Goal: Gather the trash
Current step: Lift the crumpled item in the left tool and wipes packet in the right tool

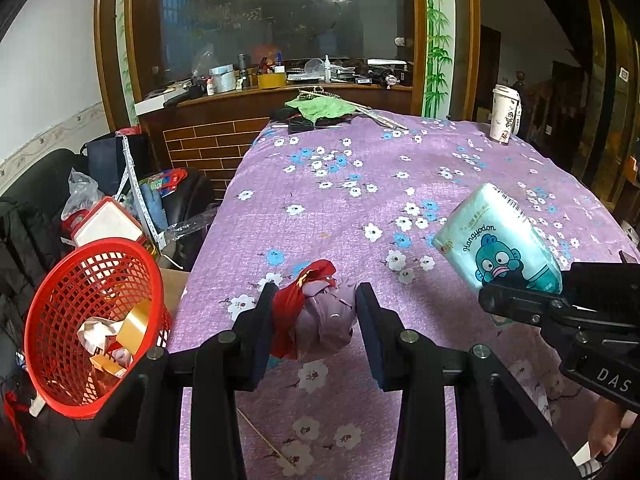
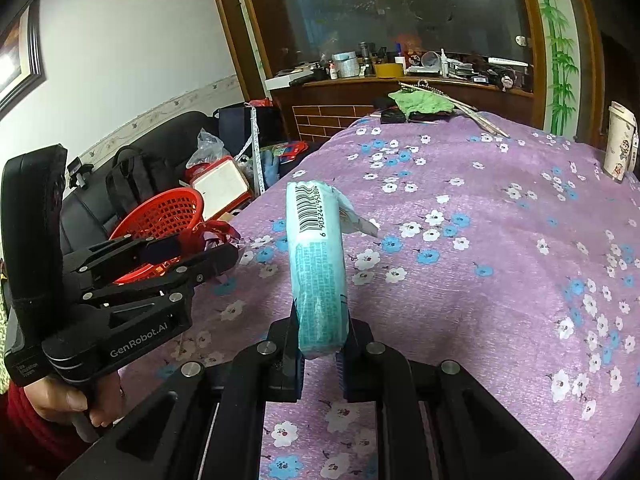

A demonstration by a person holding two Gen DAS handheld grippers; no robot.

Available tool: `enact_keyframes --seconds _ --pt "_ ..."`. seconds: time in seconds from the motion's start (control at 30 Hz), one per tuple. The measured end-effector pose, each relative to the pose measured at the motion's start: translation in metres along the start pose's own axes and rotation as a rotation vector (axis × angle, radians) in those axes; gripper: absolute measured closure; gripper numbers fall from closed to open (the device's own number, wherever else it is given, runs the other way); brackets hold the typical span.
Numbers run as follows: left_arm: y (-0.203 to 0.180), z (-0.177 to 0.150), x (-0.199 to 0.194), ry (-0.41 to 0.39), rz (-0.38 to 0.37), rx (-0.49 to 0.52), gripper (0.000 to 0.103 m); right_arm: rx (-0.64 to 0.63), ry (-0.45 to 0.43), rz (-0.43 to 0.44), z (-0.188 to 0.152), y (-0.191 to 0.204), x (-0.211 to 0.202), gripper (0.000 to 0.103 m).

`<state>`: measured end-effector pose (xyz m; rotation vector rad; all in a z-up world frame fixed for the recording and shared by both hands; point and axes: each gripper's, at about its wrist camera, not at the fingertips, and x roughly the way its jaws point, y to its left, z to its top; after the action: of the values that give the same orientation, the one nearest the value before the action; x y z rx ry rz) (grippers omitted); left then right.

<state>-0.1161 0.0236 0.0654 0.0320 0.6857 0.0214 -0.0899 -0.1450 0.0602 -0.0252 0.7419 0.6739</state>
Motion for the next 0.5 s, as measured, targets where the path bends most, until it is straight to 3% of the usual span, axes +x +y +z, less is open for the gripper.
enact_keyframes --seconds 0.5 --pt "0.0074 -0.0058 -0.0019 0.002 0.008 -0.010 0.065 -0.010 0.009 0.010 -0.0003 0.0076 0.0025 0.089"
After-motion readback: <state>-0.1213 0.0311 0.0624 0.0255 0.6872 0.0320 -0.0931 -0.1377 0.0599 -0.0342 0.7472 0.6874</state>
